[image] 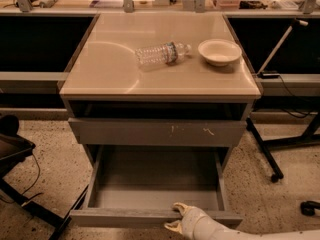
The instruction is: Open middle drawer
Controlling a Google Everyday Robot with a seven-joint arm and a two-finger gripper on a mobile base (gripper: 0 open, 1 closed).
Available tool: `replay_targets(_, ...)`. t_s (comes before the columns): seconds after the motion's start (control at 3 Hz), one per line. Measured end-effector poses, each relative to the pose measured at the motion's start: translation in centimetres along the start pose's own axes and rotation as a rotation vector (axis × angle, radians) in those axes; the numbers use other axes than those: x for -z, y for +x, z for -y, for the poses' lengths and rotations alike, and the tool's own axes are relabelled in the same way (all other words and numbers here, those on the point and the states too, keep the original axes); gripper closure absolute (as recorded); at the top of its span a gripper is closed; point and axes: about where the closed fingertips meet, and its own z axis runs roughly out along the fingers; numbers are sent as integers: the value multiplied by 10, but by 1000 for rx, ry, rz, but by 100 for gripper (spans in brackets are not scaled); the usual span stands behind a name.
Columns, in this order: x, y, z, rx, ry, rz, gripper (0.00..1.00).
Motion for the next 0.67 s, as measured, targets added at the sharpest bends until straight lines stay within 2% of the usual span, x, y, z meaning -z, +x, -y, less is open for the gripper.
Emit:
replay_targets(0.33,3,-4,3,0,0,0,100)
replay_targets(0.67,6,-5,-6,-17,-2,0,100)
